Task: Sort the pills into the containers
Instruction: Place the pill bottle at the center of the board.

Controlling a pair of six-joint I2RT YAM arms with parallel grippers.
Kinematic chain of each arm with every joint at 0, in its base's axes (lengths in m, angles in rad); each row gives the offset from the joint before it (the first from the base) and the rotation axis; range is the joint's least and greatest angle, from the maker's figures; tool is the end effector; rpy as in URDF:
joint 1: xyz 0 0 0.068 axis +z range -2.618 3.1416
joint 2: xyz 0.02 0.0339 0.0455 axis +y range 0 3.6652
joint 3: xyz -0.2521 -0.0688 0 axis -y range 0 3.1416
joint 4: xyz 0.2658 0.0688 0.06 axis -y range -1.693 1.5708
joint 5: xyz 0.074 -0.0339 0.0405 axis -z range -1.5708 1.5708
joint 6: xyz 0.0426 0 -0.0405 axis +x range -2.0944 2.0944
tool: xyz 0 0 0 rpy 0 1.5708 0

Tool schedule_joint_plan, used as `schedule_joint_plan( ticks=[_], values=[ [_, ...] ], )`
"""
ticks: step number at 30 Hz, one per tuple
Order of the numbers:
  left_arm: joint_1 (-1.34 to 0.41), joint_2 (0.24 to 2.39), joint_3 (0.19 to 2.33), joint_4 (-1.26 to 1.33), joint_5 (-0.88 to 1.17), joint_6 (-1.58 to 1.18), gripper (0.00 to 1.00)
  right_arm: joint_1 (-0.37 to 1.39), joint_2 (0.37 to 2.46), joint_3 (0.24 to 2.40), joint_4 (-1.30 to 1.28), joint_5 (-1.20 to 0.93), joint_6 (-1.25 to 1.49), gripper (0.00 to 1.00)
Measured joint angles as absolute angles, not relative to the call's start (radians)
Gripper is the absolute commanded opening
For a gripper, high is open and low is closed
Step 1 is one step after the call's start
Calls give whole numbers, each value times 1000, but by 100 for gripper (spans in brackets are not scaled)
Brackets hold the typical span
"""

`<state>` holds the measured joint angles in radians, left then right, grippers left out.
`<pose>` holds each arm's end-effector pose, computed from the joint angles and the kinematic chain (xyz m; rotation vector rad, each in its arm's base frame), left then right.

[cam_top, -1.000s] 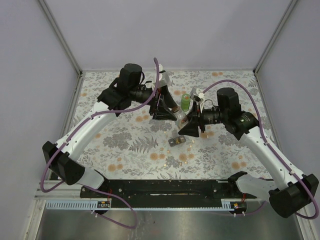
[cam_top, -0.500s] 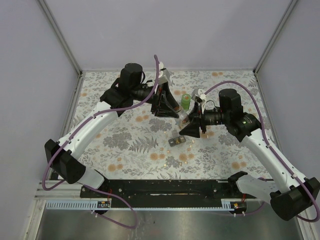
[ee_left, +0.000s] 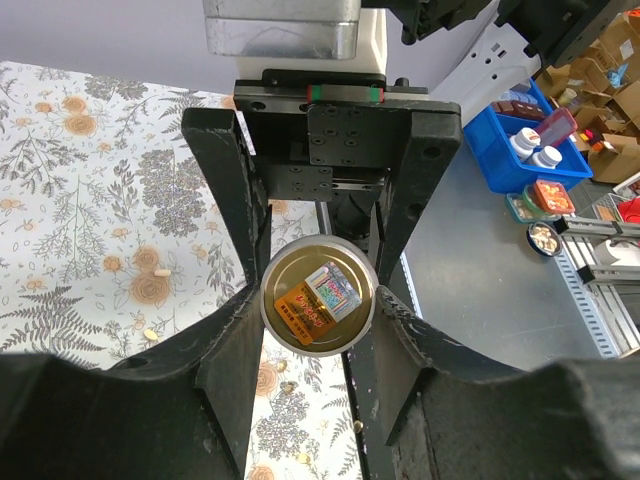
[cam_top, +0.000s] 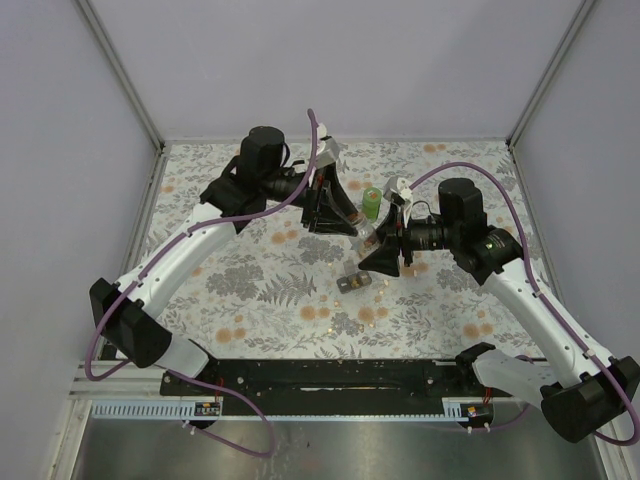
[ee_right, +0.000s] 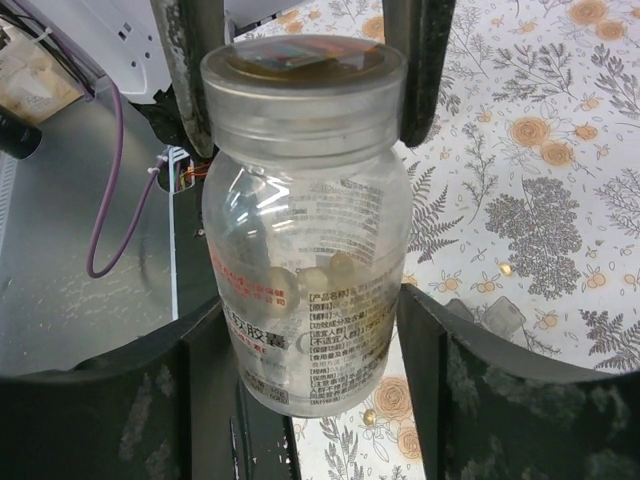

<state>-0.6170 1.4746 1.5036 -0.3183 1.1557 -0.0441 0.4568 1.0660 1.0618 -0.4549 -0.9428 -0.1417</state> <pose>0.2606 -0.2326 0.4061 1.3145 1.4424 -1.5072 0.2118 0.1425 0.3492 -1.1417 1.6479 1.1484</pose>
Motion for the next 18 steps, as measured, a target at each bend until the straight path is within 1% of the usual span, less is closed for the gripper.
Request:
schedule_joint_plan(
  ticks=[2, 5, 13, 18],
  values=[
    [-612, 1475, 1503, -320, 1159, -53, 0, 457, 1066, 1062, -453, -930, -144, 88],
    [-600, 1473, 1503, -320, 1178, -63, 0, 456, 1066, 1061, -456, -906, -155, 99],
    [-556, 1459, 1496, -328, 1204, -66, 0, 455, 1066, 1061, -460, -874, -173, 99],
    [-486, 1446, 1497, -421, 1177, 14, 0, 454, 1065, 1060, -474, -843, -203, 99]
  ],
)
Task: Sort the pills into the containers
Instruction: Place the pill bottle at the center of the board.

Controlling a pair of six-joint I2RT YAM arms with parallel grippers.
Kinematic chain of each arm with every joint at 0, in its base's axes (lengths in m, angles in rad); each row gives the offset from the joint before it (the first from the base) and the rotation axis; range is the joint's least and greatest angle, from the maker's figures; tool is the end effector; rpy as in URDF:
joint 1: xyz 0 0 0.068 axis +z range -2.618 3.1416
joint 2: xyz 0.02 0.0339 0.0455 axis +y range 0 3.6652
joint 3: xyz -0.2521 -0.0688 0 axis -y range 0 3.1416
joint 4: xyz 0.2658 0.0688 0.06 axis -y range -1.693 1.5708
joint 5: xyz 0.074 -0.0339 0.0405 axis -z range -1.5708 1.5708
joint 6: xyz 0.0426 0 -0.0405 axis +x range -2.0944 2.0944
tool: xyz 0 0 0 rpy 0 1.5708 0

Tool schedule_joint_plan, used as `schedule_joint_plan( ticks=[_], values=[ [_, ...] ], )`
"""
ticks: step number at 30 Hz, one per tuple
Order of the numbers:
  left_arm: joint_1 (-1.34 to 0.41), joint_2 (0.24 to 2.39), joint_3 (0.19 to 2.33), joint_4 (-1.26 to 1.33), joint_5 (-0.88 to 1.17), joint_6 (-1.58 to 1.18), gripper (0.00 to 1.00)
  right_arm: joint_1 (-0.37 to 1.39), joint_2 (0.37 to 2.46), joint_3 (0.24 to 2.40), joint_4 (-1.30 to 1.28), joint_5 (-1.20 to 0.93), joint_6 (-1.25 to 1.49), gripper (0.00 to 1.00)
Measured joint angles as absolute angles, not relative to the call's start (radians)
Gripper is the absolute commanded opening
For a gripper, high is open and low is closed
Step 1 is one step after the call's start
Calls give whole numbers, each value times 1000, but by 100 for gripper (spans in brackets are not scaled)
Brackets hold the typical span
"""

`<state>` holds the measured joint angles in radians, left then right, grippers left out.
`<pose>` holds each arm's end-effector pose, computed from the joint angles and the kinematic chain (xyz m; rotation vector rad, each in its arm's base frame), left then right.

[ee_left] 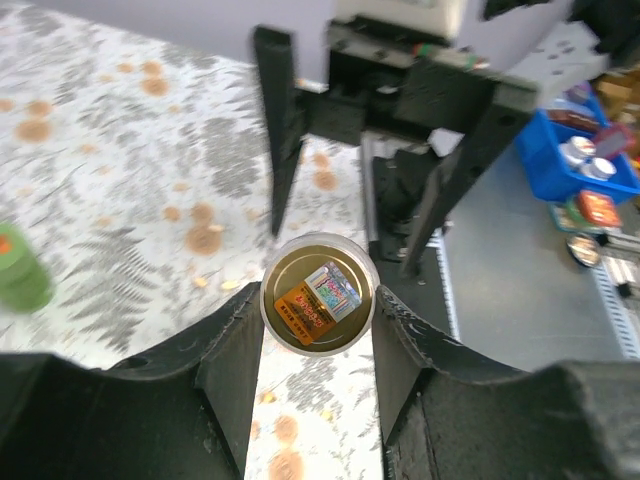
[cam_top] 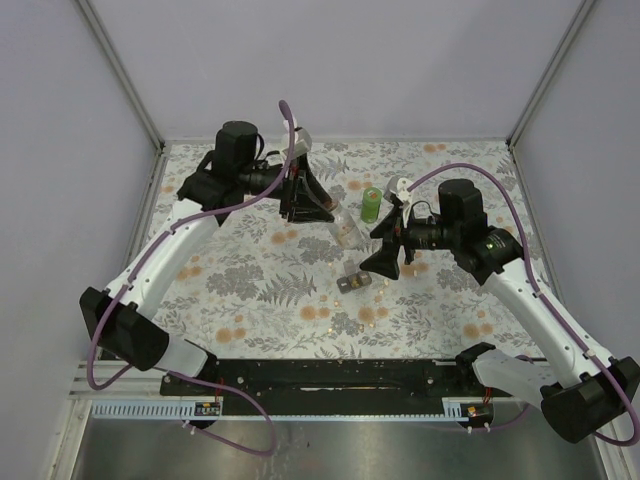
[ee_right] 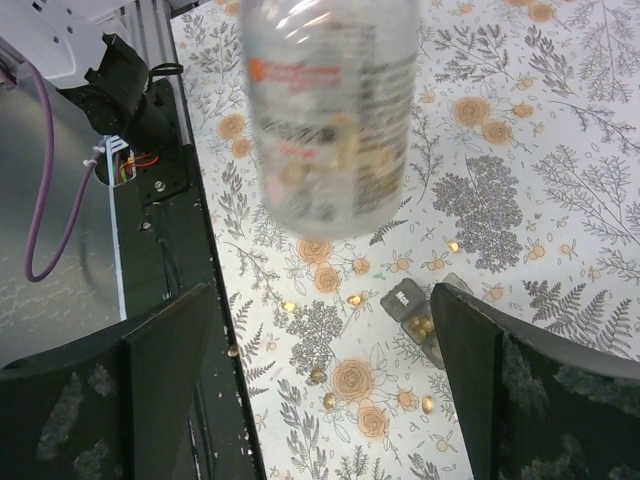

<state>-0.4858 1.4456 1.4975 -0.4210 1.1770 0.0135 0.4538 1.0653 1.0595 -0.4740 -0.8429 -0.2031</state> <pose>0.2780 -0.1913 0.4047 1.2268 1.5212 -1.4381 0.2151 0.1403 0.3453 -1.1312 1.6745 1.0152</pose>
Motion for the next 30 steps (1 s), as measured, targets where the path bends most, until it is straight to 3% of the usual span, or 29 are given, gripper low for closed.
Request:
schedule_joint_plan(
  ticks=[6, 14, 30],
  values=[
    [-425, 1439, 1485, -520, 966, 170, 0, 451, 1056, 1059, -497, -793, -236, 99],
    [-418, 1478, 1348, -413, 675, 266, 0, 451, 1063, 1059, -499, -723, -250, 99],
    [-397, 1927, 1469, -177, 514, 252, 0, 451, 1064, 1041, -490, -696, -250, 100]
  ],
)
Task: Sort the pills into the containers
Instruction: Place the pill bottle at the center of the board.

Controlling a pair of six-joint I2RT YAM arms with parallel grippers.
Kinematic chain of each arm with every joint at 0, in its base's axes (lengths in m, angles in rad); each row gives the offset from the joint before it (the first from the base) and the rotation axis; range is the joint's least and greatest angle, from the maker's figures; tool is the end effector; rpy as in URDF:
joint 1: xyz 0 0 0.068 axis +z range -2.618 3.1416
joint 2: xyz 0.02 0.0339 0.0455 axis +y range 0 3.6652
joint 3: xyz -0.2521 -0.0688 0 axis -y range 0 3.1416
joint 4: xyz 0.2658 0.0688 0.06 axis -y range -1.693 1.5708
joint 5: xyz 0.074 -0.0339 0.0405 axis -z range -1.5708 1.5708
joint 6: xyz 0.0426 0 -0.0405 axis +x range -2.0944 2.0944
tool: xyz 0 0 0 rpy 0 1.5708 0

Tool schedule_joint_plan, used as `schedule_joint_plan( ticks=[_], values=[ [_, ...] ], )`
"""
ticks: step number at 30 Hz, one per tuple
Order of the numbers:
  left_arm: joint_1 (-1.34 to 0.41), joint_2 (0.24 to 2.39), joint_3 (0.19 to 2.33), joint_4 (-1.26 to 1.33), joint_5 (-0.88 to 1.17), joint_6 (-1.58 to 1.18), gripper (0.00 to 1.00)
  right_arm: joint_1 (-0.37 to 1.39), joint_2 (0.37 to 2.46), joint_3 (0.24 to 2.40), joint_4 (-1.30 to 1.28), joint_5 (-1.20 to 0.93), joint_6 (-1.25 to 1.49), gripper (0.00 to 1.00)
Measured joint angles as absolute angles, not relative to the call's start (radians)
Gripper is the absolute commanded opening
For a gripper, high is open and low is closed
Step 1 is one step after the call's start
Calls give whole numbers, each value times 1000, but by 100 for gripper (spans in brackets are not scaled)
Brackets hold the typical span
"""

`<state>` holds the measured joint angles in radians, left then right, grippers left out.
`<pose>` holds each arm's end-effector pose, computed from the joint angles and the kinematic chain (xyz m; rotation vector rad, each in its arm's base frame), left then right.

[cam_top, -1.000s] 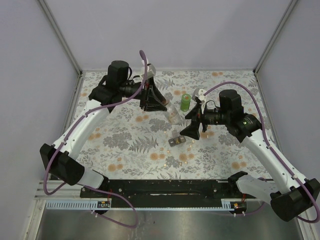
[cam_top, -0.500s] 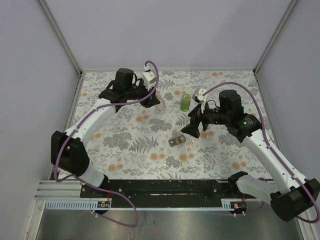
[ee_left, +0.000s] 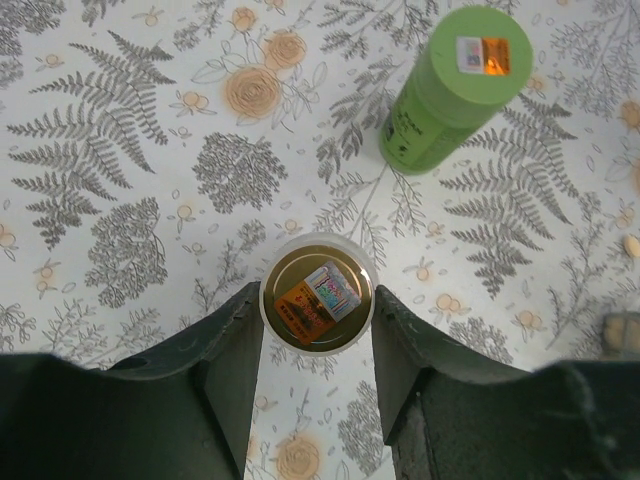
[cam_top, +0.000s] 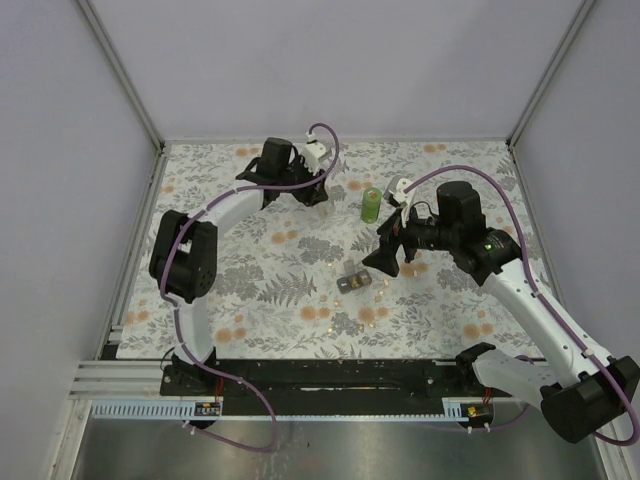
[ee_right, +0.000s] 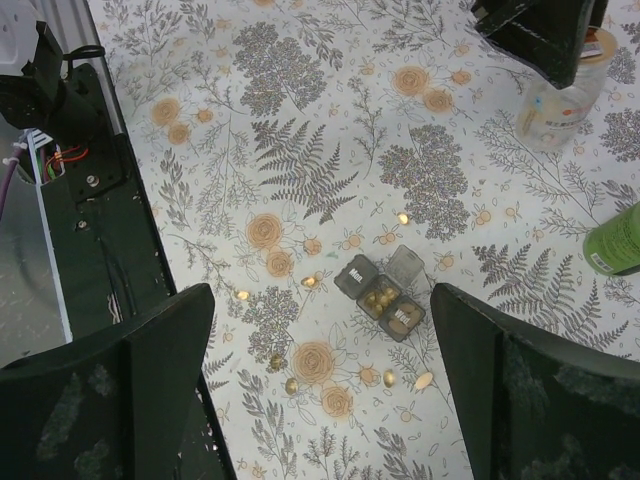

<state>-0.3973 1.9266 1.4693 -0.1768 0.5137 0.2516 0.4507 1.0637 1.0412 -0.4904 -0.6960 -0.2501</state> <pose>0.4182 -0.1982 0.2205 0.9625 1.9597 -0.6466 0.2200 0.1368 0.3355 -1.0922 1.7446 0.8446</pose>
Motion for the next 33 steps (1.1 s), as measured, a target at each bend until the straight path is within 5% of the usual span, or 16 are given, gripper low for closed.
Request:
schedule_joint_plan(
  ticks=[17, 27, 33],
  values=[
    [-405, 2028, 1526, -133, 476, 227, 0, 450, 1063, 1011, -447, -650, -244, 99],
    [-413, 2031, 1514, -144, 462, 237, 15, 450, 1063, 1002, -438, -644, -239, 99],
    [-413, 2033, 1514, -167, 456, 240, 39, 450, 1061, 994, -438, -644, -239, 99]
  ],
)
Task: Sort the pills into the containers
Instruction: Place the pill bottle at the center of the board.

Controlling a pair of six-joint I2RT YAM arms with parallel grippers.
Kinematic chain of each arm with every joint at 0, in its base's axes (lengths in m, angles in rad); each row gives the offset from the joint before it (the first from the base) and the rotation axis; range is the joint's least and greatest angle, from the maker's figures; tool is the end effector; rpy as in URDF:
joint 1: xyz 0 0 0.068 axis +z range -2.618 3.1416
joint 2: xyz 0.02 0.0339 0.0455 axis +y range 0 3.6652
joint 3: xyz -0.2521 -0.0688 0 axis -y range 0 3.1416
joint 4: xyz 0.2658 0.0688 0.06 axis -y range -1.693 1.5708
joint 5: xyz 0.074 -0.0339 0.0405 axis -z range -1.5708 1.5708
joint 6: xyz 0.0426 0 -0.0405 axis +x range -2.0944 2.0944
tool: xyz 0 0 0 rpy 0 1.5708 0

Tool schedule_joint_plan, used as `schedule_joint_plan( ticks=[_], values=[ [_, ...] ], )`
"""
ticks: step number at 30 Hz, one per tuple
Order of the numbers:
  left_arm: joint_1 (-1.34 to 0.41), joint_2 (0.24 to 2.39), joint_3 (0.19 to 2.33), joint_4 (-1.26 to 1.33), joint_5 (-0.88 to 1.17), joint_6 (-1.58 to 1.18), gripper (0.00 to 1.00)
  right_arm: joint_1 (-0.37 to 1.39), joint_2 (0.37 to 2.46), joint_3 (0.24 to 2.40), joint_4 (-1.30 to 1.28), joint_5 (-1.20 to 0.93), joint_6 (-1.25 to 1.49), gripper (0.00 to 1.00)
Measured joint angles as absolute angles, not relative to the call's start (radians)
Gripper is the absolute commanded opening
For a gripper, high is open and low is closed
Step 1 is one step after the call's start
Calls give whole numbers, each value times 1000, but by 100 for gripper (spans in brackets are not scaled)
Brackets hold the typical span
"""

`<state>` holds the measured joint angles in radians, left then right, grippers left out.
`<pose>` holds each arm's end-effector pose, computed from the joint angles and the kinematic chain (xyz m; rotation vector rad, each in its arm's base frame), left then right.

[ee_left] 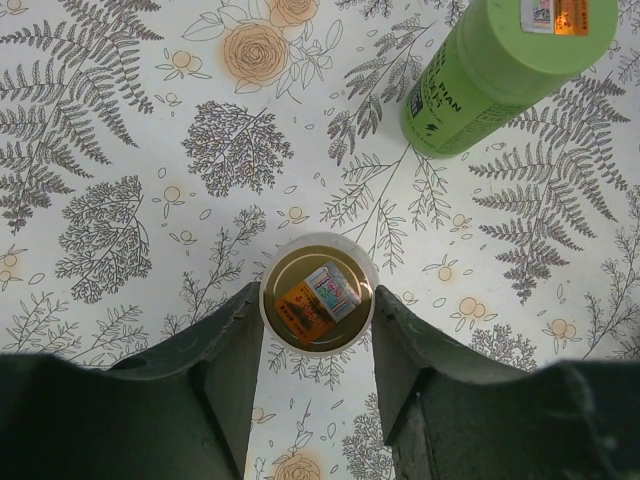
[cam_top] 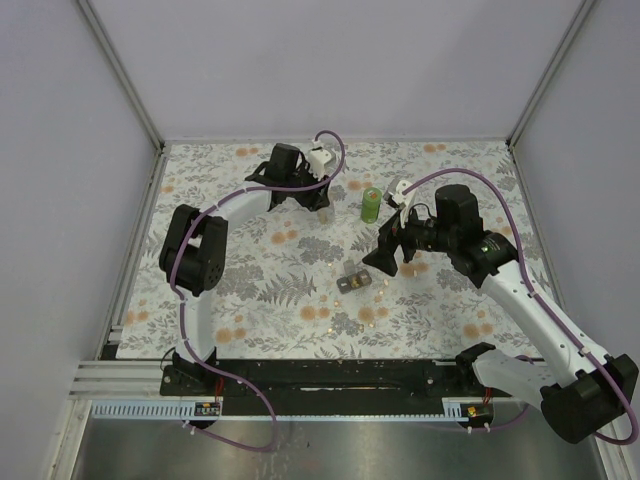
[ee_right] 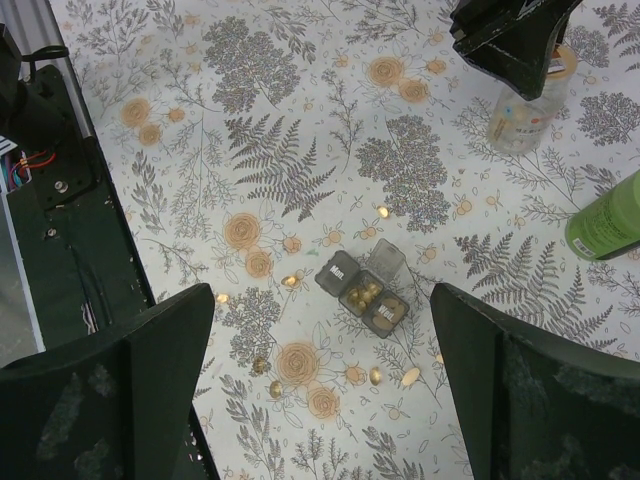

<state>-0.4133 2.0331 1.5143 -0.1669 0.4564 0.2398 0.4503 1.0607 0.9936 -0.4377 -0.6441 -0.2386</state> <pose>0.4319 -0.2099 0.1884 0.9474 2.0325 -0.6072 0.2236 0.1365 0.3233 -1.0562 1.7668 0.7960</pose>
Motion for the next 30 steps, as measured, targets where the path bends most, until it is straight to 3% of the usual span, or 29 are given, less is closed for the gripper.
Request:
schedule_joint_plan(
  ticks=[20, 30],
  values=[
    [-418, 2030, 1469, -167, 443, 235, 97, 450, 1045, 980, -431, -644, -239, 99],
    [-414, 1903, 1399, -154, 443, 208, 99, 450, 1008, 944, -430, -608, -259, 99]
  ],
)
